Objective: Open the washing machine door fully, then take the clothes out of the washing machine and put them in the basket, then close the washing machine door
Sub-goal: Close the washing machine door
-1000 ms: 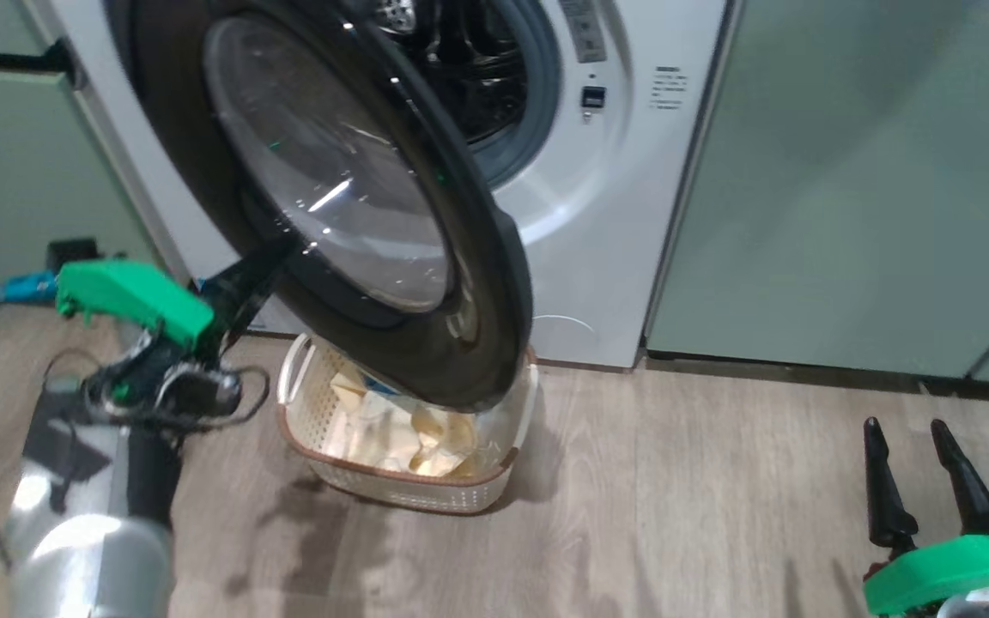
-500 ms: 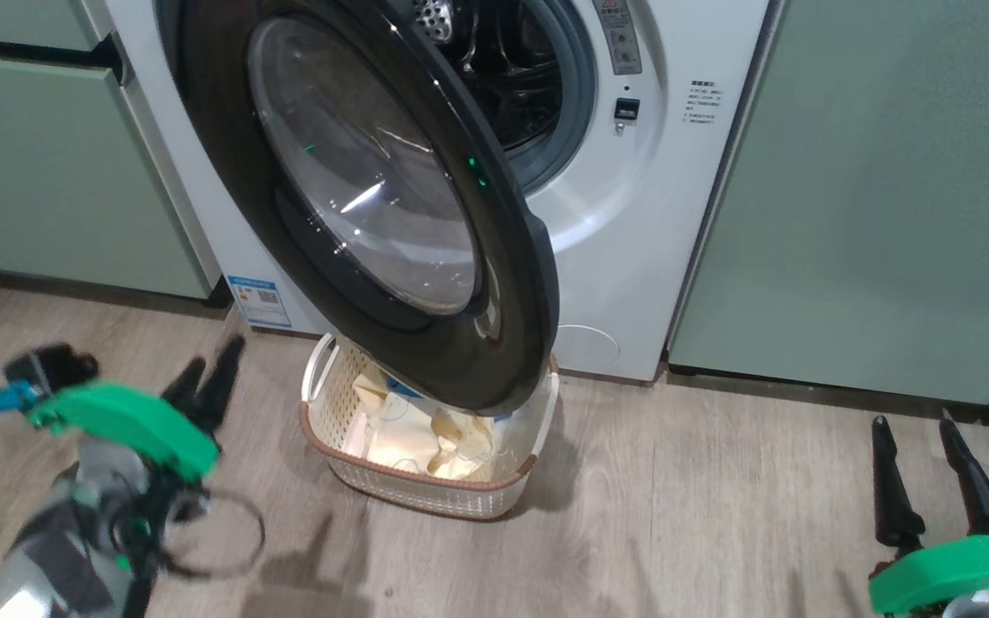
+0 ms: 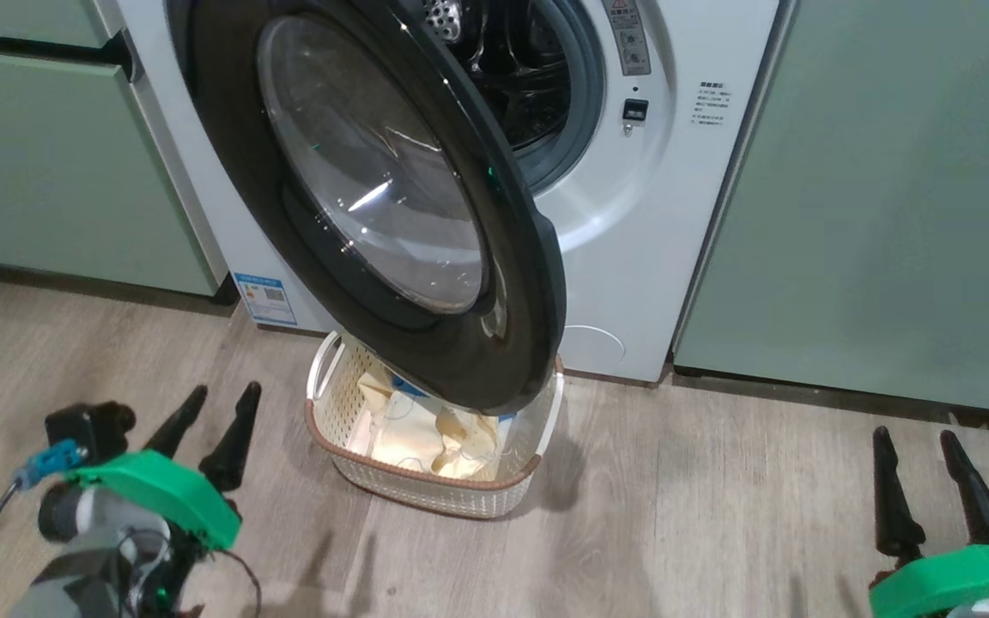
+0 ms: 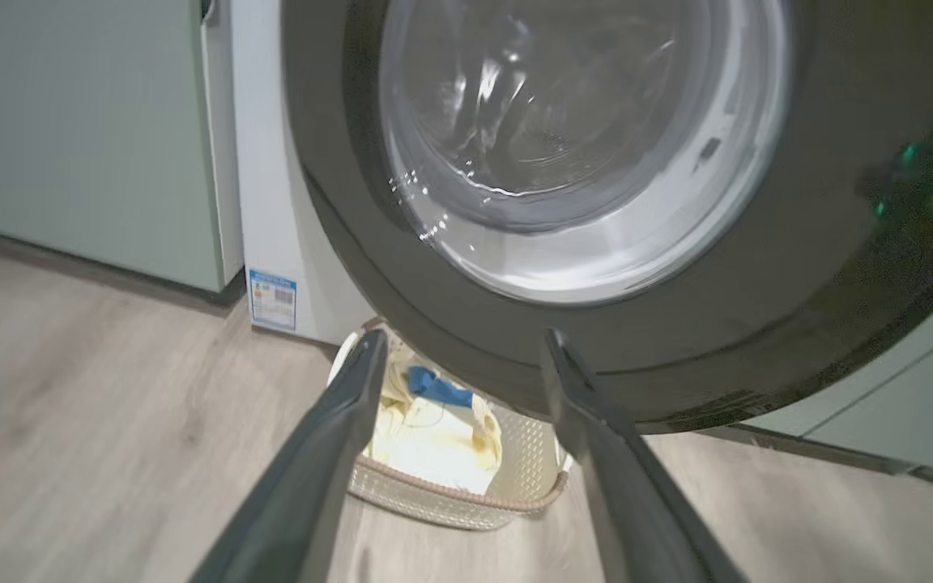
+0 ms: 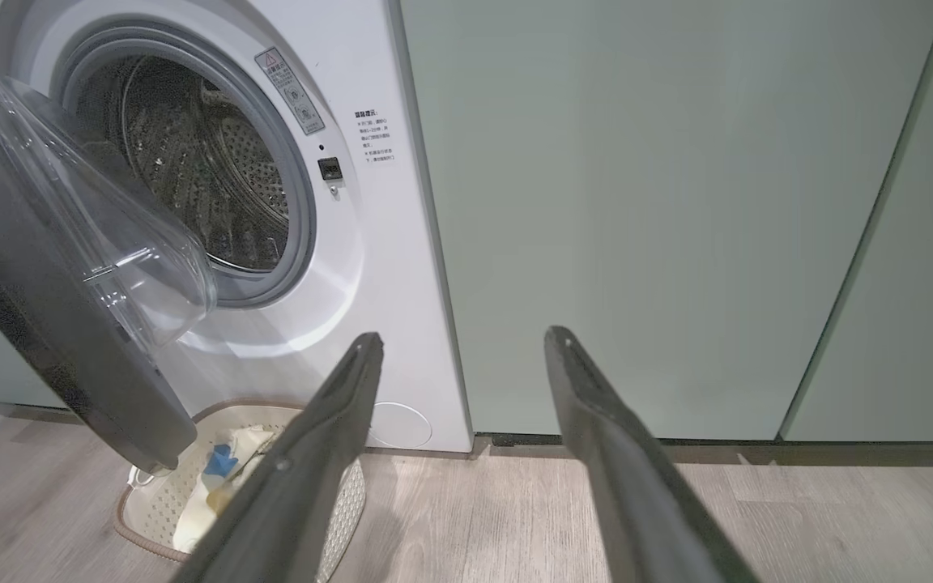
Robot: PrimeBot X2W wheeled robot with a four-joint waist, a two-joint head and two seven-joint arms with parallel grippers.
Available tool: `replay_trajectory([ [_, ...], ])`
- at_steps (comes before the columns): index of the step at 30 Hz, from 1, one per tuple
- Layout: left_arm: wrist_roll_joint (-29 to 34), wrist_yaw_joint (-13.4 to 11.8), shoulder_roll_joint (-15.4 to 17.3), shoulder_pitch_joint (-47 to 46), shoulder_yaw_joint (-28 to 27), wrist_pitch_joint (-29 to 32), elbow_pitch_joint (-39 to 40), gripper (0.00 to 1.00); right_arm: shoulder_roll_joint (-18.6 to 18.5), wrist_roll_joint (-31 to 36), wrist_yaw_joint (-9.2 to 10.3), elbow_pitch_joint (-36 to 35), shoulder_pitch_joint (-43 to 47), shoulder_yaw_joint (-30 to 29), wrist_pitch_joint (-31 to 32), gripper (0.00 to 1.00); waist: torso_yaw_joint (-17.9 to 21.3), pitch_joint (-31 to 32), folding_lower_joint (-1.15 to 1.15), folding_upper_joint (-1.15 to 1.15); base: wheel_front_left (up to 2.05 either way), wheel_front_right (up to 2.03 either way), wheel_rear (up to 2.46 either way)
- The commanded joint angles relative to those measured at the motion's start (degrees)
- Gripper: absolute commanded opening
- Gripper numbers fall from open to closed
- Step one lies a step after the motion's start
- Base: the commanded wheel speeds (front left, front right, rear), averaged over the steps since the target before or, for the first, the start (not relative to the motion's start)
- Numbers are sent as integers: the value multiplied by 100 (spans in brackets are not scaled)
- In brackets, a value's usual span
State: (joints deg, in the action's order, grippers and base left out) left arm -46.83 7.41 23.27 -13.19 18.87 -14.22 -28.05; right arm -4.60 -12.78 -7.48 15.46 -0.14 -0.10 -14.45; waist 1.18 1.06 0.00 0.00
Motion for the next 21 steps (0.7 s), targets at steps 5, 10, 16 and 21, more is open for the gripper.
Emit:
replay_trajectory([
  [5, 1090, 7, 13, -75, -885, -75, 478, 100, -19, 10, -1, -205, -136, 89, -55, 100, 15, -25, 0, 0, 0, 0, 0],
  [10, 1923, 7, -336, 235, -1352, -76, 755, 100, 4, 9, -1, -217, -130, 96, -55, 100, 36, -42, 0, 0, 0, 0, 0],
  [16, 2307, 7, -649, 492, -1692, -77, 944, 100, 37, 2, -1, -211, -103, 101, -55, 100, 37, -33, 0, 0, 0, 0, 0],
  [21, 2444, 7, -737, 555, -1840, -77, 963, 100, 63, -8, -1, -200, -80, 136, -55, 100, 46, -7, 0, 0, 0, 0, 0],
])
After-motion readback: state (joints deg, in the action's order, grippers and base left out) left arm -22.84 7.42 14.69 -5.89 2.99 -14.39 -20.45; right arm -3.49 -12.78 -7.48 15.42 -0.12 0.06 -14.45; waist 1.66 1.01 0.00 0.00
